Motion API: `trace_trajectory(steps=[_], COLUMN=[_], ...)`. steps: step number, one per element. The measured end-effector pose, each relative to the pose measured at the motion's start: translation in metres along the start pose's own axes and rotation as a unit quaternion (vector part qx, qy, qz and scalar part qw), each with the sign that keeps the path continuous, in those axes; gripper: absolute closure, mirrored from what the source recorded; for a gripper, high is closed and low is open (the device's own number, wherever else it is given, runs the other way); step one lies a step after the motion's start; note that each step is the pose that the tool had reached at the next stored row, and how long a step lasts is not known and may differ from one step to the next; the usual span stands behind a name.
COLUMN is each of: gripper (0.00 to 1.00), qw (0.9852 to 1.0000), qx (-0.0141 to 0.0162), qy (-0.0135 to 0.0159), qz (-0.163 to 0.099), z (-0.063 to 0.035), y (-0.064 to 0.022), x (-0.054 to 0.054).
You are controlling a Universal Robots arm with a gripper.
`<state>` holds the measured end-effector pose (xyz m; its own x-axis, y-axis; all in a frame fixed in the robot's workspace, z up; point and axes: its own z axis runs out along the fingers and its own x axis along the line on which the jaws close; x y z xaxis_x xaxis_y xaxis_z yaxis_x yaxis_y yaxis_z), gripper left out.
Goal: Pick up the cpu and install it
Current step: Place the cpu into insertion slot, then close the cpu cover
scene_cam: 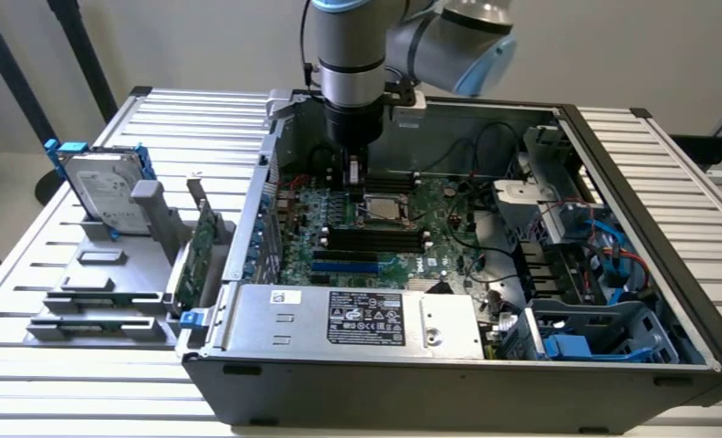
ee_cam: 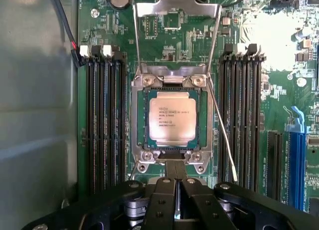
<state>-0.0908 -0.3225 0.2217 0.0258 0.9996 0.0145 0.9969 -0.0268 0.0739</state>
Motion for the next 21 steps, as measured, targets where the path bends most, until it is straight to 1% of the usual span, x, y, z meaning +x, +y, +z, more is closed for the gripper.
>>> trace_trajectory(steps=[12, 14, 15, 17, 21], gripper=[0.89, 0.89, 0.89, 0.89, 0.89], qw=[1.0, 1.0, 1.0, 1.0, 0.9999], qx=[0.0, 0.0001, 0.0001, 0.0009, 0.0014], qy=[0.0001, 0.0001, 0.0007, 0.0036, 0.0119], qz=[-0.001, -0.001, -0.001, 0.0, 0.0], z=[0.0, 0.0, -0.0003, -0.0027, -0.0095], y=[0.0, 0.001, 0.0043, 0.0138, 0.0325], x=[0.0, 0.0, 0.0, 0.0, 0.0])
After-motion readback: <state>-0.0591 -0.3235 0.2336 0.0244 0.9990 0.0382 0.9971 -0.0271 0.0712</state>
